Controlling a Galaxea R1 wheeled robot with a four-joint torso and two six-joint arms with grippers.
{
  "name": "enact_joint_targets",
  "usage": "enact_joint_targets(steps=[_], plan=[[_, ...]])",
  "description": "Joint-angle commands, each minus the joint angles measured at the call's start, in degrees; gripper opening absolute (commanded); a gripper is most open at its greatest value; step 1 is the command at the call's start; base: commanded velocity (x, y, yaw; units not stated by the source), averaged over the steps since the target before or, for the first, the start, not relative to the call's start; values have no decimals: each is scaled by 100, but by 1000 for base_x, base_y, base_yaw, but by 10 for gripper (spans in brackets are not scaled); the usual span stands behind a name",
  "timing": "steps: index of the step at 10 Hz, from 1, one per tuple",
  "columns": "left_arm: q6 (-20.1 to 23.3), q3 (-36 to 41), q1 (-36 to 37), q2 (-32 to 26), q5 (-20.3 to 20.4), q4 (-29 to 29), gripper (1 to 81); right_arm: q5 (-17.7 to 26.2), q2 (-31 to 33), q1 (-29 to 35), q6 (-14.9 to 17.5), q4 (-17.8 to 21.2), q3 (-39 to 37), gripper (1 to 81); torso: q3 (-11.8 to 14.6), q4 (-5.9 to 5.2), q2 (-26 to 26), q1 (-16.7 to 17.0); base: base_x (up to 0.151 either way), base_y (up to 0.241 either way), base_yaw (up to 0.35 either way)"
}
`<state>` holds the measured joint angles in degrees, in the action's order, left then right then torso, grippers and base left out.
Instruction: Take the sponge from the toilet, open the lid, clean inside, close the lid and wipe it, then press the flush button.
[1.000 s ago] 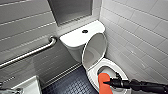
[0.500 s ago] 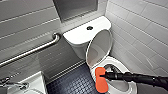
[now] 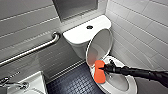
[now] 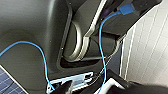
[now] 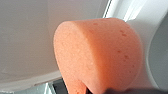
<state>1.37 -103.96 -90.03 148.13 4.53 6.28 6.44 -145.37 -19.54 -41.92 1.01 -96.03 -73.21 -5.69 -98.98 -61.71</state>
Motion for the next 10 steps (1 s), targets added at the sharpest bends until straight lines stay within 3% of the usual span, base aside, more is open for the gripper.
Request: enact_joint_targets(steps=[1, 2, 5, 10], plan=[[13, 78, -239, -90, -541, 5, 811, -687, 6, 412, -692, -4, -11, 10, 0, 0, 0, 0, 0, 0, 0], [13, 78, -239, -107, -541, -4, 811, -888, -55, 192, -835, -14, -195, 10, 0, 0, 0, 0, 0, 0, 0], [13, 86, -239, -99, -541, 5, 811, -1004, 40, -529, -800, -75, -452, 10, 0, 0, 0, 0, 0, 0, 0], [13, 113, -239, -116, -541, 40, 811, -1179, 1112, -1355, -791, -101, 577, 10, 0, 0, -2, 0, 0, 0, 0]])
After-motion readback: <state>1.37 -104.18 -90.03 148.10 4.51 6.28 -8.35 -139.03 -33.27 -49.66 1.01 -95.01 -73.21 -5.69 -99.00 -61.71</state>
